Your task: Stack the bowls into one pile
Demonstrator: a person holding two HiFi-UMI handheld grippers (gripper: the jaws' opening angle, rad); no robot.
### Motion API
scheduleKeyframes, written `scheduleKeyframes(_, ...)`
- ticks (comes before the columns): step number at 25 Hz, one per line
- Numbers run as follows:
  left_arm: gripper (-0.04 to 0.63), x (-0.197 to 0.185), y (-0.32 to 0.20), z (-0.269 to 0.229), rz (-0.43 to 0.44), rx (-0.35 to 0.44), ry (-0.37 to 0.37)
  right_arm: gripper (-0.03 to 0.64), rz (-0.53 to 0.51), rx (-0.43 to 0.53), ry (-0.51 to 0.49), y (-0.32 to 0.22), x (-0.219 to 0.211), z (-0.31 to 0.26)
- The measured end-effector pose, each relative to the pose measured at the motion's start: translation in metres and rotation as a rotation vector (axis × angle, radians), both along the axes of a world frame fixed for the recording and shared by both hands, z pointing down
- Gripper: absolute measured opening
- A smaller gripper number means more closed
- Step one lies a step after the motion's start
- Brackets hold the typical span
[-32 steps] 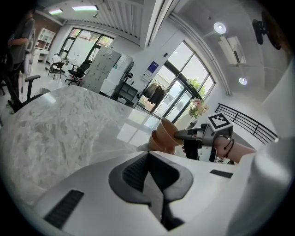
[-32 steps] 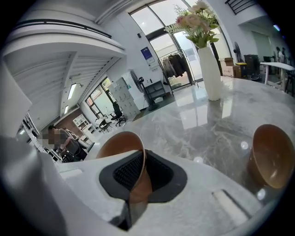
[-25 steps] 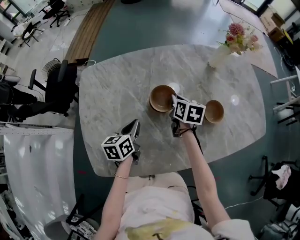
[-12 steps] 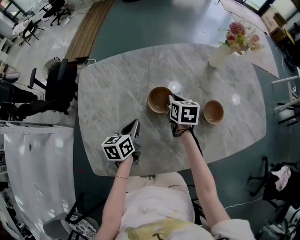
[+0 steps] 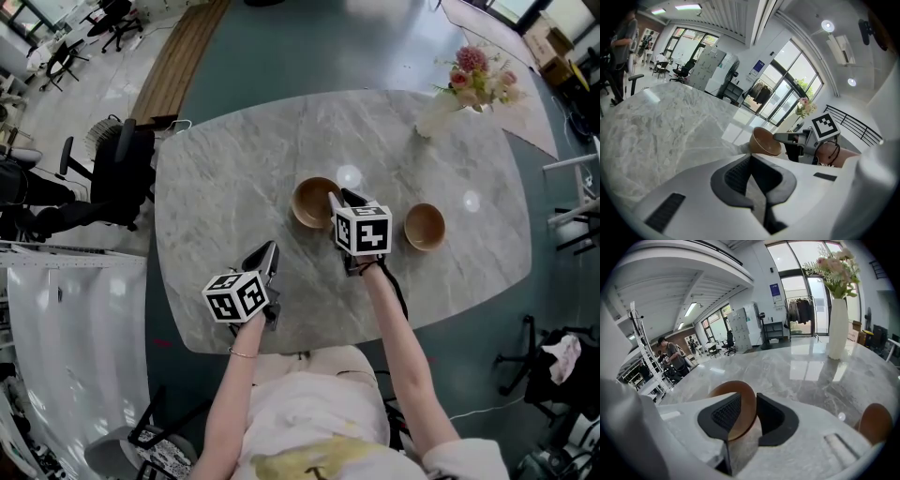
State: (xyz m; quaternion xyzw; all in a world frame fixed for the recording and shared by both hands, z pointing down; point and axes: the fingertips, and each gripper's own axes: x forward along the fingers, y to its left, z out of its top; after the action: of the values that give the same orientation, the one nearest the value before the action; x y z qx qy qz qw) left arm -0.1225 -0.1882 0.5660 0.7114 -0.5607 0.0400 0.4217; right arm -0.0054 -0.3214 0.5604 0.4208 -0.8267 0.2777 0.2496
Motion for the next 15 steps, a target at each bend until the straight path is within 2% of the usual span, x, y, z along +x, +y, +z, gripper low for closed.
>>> scheduleKeyframes(6, 0.000, 0.003, -0.001, -0.003, 0.000, 0.012, -0.003, 0.146, -0.007, 0.037, -0.016, 0.000, 0.002, -0.009)
scheduleKeyframes(11, 0.000, 0.007, -0.003, -0.009, -0.006, 0.033, -0.012, 0.146, 0.014, 0.025, -0.089, 0.003, 0.009, -0.013)
scheduleKeyframes(15, 0.000, 0.009, -0.002, -0.014, -0.013, 0.049, -0.027, 0.126, -0.001, 0.032, -0.097, 0.009, 0.016, -0.018)
